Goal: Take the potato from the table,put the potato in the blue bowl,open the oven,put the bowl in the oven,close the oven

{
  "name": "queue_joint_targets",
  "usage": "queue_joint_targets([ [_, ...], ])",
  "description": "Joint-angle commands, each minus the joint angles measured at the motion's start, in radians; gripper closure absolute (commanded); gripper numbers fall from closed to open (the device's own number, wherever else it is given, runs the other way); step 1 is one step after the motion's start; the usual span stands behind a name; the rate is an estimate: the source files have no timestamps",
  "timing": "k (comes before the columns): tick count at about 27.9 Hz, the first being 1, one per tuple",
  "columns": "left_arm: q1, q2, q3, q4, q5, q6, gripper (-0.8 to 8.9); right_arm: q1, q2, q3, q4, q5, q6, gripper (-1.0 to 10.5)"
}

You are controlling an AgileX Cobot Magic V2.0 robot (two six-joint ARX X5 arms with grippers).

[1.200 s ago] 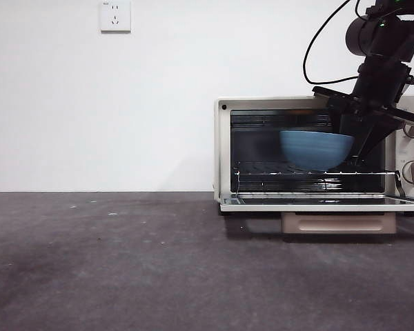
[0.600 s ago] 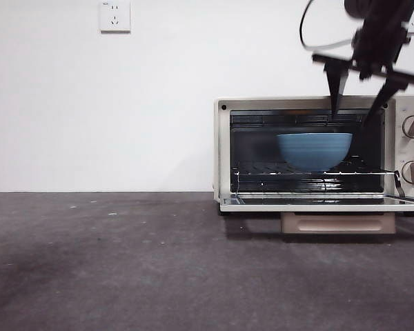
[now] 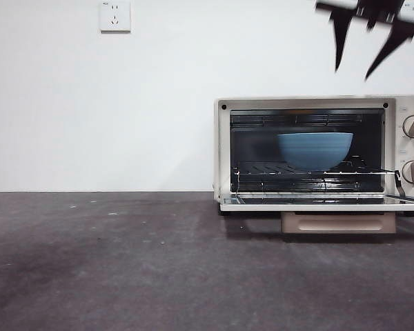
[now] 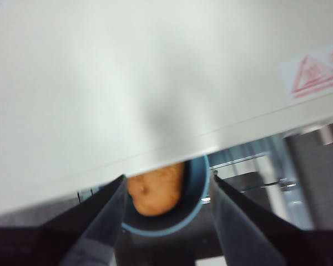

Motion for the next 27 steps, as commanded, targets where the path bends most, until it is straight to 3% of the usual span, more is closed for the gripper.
queue_joint_targets([
  [1,-0.002,0.015,-0.006,0.115,0.035,0.059,8.19,0.000,-0.081,0.042,-0.027,0.048,-0.137,7.0],
  [8,0.024,0.126,-0.006,0.300,0.061,0.161,8.20,0.000,-0.298,0.067,-0.066,0.102,-0.356,7.0],
  [10,0.051,0.178,-0.006,0.343,0.125,0.191,8.20,0.000,-0.365,0.067,-0.095,0.117,-0.402,7.2],
  [15,0.162,0.311,-0.006,0.489,0.336,0.255,8.20,0.001,-0.522,0.067,-0.178,0.118,-0.444,9.4],
  [18,0.259,0.401,-0.006,0.599,0.490,0.259,8.20,0.000,-0.608,0.067,-0.180,0.118,-0.444,9.5],
  [22,0.415,0.531,-0.006,0.727,0.780,0.193,8.20,0.001,-0.703,0.067,-0.175,0.093,-0.444,9.5],
  [24,0.483,0.616,-0.006,0.808,0.924,0.111,8.19,0.001,-0.739,0.066,-0.178,0.042,-0.444,9.5],
  [27,0.553,0.740,-0.006,0.939,1.043,-0.035,8.19,0.001,-0.780,0.063,-0.179,-0.013,-0.450,9.5],
])
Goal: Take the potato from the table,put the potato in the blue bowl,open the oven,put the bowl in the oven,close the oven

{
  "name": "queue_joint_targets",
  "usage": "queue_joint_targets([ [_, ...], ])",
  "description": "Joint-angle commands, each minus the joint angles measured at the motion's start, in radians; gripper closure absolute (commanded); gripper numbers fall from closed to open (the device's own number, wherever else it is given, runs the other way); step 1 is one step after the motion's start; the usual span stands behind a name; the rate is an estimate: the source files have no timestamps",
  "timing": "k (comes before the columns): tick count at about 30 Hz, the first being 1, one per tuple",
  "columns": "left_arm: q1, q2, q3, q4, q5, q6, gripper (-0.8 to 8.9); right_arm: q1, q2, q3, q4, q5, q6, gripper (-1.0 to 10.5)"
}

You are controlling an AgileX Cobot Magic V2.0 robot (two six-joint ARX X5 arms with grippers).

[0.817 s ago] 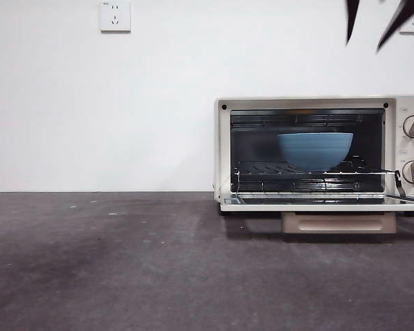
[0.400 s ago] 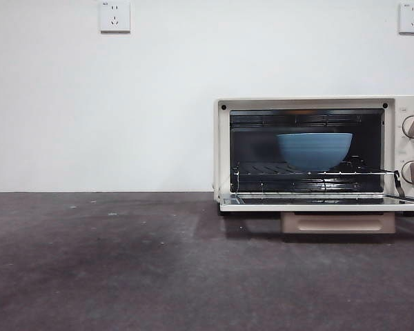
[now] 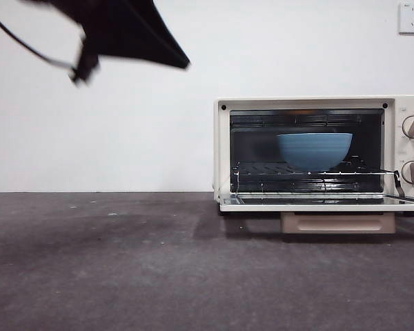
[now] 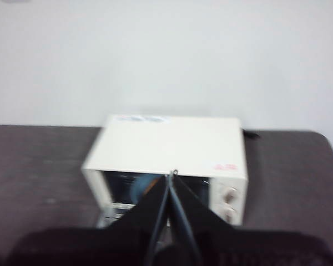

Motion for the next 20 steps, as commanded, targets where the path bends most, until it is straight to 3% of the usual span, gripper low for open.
queue_joint_targets([
  [1,0.054,0.118,-0.006,0.121,0.115,-0.209,8.19,0.001,-0.015,-0.006,-0.014,-0.031,-0.016,9.5],
  [7,0.110,0.311,-0.005,0.317,0.166,-0.410,8.19,0.001,-0.081,-0.040,-0.021,-0.037,-0.040,9.5],
  [20,0.104,0.533,0.098,0.260,0.045,-0.442,8.19,0.000,-0.160,-0.203,-0.023,-0.038,-0.034,9.5],
])
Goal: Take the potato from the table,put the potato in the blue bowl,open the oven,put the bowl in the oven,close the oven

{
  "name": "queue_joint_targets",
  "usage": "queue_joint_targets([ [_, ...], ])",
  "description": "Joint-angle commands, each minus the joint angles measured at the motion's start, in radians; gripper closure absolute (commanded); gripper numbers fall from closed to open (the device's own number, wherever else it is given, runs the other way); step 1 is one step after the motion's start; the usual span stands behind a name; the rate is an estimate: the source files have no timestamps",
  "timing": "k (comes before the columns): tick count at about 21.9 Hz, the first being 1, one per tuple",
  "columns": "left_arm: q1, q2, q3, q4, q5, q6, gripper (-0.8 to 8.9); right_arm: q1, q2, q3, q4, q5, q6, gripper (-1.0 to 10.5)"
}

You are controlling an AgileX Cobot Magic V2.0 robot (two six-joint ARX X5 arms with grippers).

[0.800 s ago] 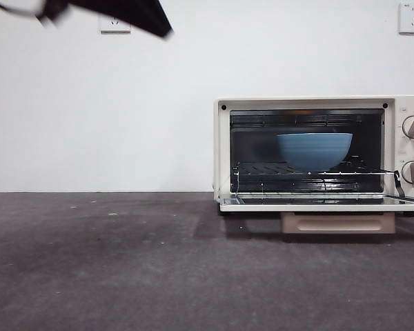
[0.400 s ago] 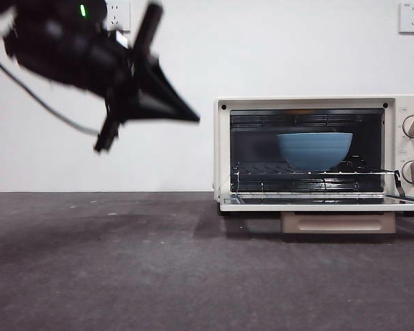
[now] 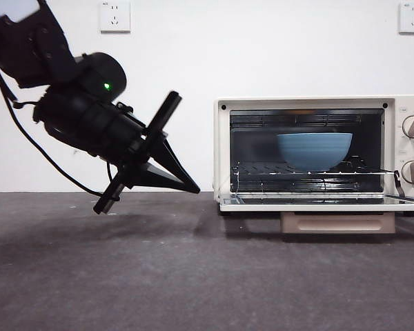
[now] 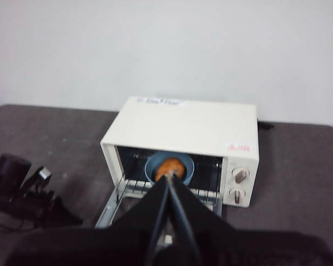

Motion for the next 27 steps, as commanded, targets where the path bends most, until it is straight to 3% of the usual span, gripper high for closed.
queue_joint_targets([
  [1,-0.018,0.027,0.024,-0.044,-0.045,-0.008,8.19,0.001,-0.010,-0.025,-0.022,-0.004,-0.001,9.5],
  [11,-0.111,0.039,0.034,-0.120,-0.195,-0.050,8.19,0.001,-0.009,-0.046,-0.022,-0.003,0.008,9.5],
  [23,-0.127,0.080,0.034,-0.034,-0.134,-0.177,8.19,0.001,-0.010,-0.046,-0.022,-0.003,0.025,9.5],
  [27,-0.132,0.080,0.034,-0.028,-0.111,-0.180,8.19,0.001,-0.010,-0.046,-0.022,-0.003,0.026,9.5],
])
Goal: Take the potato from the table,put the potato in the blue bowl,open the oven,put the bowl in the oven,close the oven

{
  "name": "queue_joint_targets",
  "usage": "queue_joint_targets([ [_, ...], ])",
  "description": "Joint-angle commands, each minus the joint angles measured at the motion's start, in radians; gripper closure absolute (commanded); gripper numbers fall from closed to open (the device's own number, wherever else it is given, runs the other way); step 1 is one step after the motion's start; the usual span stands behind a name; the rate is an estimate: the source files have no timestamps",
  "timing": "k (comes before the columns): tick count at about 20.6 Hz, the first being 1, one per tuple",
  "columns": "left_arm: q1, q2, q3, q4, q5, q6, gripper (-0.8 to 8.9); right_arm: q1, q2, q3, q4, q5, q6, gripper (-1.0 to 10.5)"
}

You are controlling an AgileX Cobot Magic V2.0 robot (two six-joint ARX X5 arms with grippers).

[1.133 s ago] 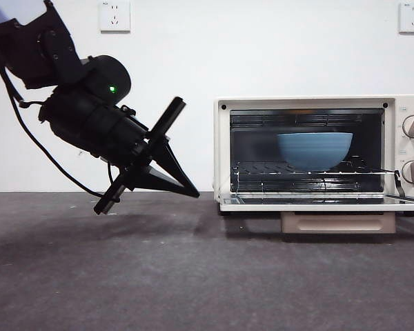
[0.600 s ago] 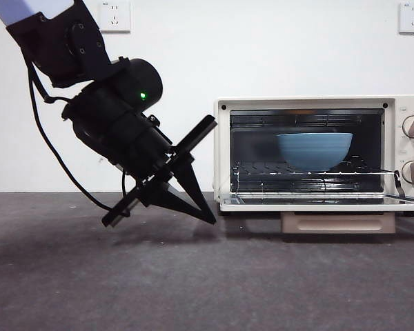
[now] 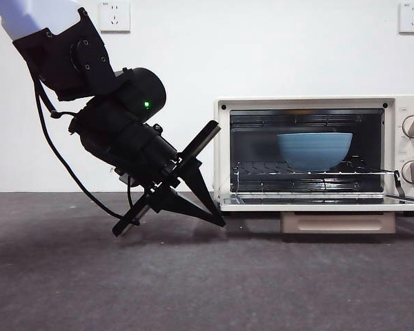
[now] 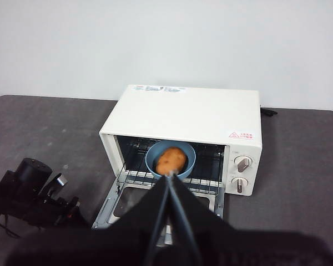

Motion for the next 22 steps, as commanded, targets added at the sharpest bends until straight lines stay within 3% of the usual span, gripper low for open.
queue_joint_targets([
  [1,-0.010,0.012,0.000,0.009,0.014,-0.012,8.19,0.000,-0.005,-0.005,-0.022,-0.003,0.011,9.5],
  [5,-0.011,0.012,0.000,0.024,0.024,-0.027,8.19,0.000,-0.005,-0.005,-0.022,-0.003,0.011,9.5],
  [12,-0.014,0.011,0.003,0.161,0.077,-0.151,8.19,0.000,-0.005,-0.005,-0.022,-0.003,0.012,9.5],
  [22,-0.008,0.011,0.113,0.172,0.099,-0.172,8.19,0.000,-0.004,-0.005,-0.022,-0.003,0.012,9.5],
])
